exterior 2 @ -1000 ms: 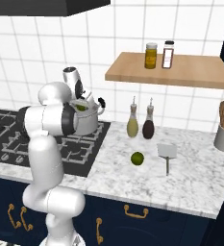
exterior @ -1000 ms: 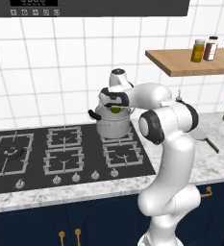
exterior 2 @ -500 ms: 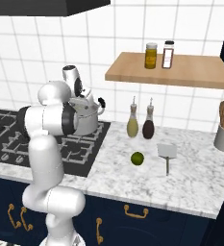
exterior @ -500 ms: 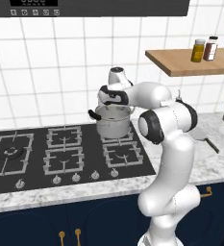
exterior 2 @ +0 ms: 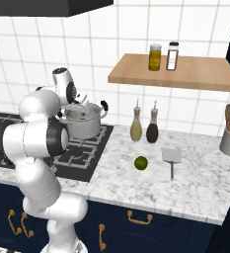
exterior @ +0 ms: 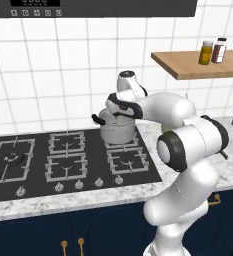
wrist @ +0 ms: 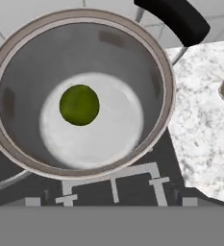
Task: Put the lime and lime in the pot. Retrieve the spatula and lightly stir the vegetables in the pot.
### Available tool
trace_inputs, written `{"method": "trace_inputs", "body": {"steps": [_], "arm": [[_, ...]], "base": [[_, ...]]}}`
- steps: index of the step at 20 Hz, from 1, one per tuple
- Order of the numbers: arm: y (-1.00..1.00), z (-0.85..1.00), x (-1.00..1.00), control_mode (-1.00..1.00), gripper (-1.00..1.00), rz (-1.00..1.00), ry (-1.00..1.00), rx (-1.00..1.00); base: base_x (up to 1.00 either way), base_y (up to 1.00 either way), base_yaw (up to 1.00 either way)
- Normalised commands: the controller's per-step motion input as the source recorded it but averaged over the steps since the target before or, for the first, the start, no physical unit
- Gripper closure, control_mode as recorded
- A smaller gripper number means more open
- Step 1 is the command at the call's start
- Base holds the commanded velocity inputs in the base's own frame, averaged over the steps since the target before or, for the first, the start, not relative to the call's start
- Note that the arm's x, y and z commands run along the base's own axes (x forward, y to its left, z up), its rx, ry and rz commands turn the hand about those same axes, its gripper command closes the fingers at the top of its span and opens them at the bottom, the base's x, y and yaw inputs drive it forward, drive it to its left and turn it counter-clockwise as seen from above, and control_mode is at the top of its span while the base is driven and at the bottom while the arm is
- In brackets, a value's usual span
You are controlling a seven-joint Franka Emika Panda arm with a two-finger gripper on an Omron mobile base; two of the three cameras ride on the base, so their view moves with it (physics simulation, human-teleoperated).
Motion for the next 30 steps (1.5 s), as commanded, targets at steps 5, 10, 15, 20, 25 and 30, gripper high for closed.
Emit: {"method": "trace_inputs", "body": {"steps": [5, 10, 15, 20, 25, 30], "arm": [[-0.46, 0.01, -1.00, -1.00, -1.00, -0.02, 0.00, 0.00], [-0.89, -0.18, -0.90, -1.00, -1.00, -0.10, 0.14, 0.00], [-1.00, -0.33, -0.39, -1.00, -1.00, -0.13, 0.19, 0.00], [-1.00, -0.39, -0.24, -1.00, -1.00, -0.20, 0.24, 0.00], [-0.99, -0.22, 0.00, -1.00, -1.00, -0.35, 0.25, 0.00], [-0.80, -0.03, 0.06, -1.00, -1.00, -0.30, 0.07, 0.00]], "base": [[0.00, 0.00, 0.00], [0.00, 0.00, 0.00], [0.00, 0.00, 0.00], [0.00, 0.00, 0.00], [0.00, 0.00, 0.00], [0.00, 0.00, 0.00]]}}
